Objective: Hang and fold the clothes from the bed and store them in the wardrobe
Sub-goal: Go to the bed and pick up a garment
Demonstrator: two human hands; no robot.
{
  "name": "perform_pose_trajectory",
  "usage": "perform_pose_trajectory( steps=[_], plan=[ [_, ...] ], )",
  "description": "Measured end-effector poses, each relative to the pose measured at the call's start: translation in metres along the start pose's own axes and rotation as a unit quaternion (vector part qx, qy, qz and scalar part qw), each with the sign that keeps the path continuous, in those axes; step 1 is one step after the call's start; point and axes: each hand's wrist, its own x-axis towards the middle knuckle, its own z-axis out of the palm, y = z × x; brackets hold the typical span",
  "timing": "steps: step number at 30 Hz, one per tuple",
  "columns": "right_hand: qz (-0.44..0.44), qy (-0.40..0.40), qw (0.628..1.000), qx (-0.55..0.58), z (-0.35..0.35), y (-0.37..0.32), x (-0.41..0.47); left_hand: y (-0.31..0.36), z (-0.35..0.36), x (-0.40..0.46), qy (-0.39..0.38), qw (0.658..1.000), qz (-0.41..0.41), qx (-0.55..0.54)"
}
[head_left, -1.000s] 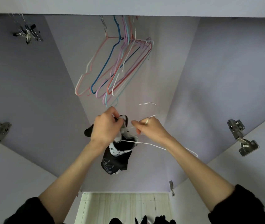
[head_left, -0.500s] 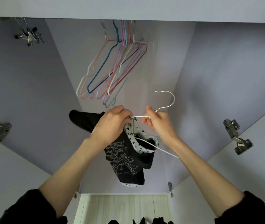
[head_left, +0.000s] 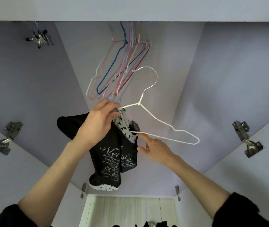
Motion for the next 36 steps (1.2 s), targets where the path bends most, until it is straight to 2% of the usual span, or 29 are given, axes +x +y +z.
perform_pose_trajectory(
  steps=[5, 9, 13, 17, 22, 26, 29, 33, 36],
  plan=[
    [-0.048, -0.032, 0.998, 0.013, -0.003, -0.002, 0.034, -0.007, -0.028, -0.01, 0.049, 0.998, -0.009, -0.032],
    [-0.088, -0.067, 0.988, -0.107, -0.008, -0.012, 0.054, -0.013, -0.04, -0.017, 0.061, 0.997, -0.023, -0.042],
    [-0.076, -0.078, 0.969, -0.223, -0.02, 0.0, 0.054, -0.023, -0.046, -0.028, 0.089, 0.994, -0.058, -0.029],
    [-0.038, -0.047, 0.984, -0.168, -0.044, 0.044, 0.032, -0.044, -0.052, -0.041, 0.125, 0.986, -0.108, 0.025],
    [-0.025, 0.005, 0.989, -0.143, -0.076, 0.071, 0.01, -0.066, -0.047, -0.057, 0.095, 0.981, -0.135, 0.099],
    [-0.033, 0.036, 0.989, -0.137, -0.094, 0.066, -0.001, -0.065, -0.042, -0.054, 0.076, 0.981, -0.1, 0.145],
    [-0.062, 0.053, 0.981, -0.174, -0.101, 0.05, -0.005, -0.056, -0.032, -0.047, 0.071, 0.985, -0.082, 0.132],
    [-0.171, 0.142, 0.953, -0.205, -0.106, 0.01, -0.005, -0.036, -0.013, -0.036, 0.065, 0.992, -0.067, 0.079],
    [-0.211, 0.106, 0.962, -0.137, -0.11, -0.007, -0.004, -0.032, -0.007, -0.03, 0.051, 0.996, -0.06, 0.049]
  ],
)
